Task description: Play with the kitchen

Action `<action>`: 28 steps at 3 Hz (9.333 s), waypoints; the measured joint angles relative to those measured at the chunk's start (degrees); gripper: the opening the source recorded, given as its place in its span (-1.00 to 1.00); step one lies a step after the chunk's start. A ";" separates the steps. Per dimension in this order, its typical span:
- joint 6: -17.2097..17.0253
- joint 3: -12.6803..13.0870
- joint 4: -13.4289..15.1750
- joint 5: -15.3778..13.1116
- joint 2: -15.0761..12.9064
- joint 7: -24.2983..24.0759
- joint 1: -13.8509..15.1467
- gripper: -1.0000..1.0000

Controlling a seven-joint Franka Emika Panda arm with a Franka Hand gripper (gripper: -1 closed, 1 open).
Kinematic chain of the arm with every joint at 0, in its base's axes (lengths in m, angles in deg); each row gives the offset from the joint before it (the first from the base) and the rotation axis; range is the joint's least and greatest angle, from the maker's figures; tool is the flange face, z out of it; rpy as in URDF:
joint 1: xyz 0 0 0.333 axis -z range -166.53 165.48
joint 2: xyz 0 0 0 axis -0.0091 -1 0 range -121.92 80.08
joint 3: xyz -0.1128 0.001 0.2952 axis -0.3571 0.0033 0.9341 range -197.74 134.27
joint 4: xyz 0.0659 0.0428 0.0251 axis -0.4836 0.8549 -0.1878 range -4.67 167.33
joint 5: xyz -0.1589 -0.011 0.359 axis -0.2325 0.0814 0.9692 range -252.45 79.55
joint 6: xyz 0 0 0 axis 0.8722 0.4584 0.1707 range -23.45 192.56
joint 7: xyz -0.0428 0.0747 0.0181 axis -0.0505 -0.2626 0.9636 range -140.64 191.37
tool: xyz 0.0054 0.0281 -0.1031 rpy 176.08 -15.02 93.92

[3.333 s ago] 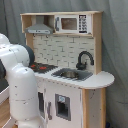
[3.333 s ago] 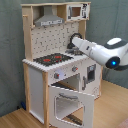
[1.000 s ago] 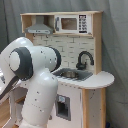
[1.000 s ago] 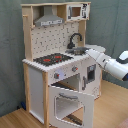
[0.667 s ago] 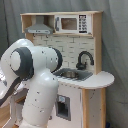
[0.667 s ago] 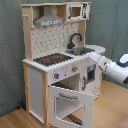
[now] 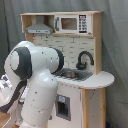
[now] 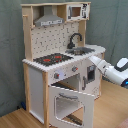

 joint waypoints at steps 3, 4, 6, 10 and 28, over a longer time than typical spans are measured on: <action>4.53 -4.36 1.17 -0.82 3.10 -17.17 2.71 1.00; 6.95 -5.38 1.10 -1.58 4.92 -23.05 2.71 1.00; 10.36 -7.31 0.00 -4.87 8.77 -34.51 2.71 1.00; 18.59 -9.75 -6.93 -7.85 17.92 -55.19 2.72 1.00; 32.75 -10.83 -15.53 -7.29 24.99 17.71 7.17 -1.00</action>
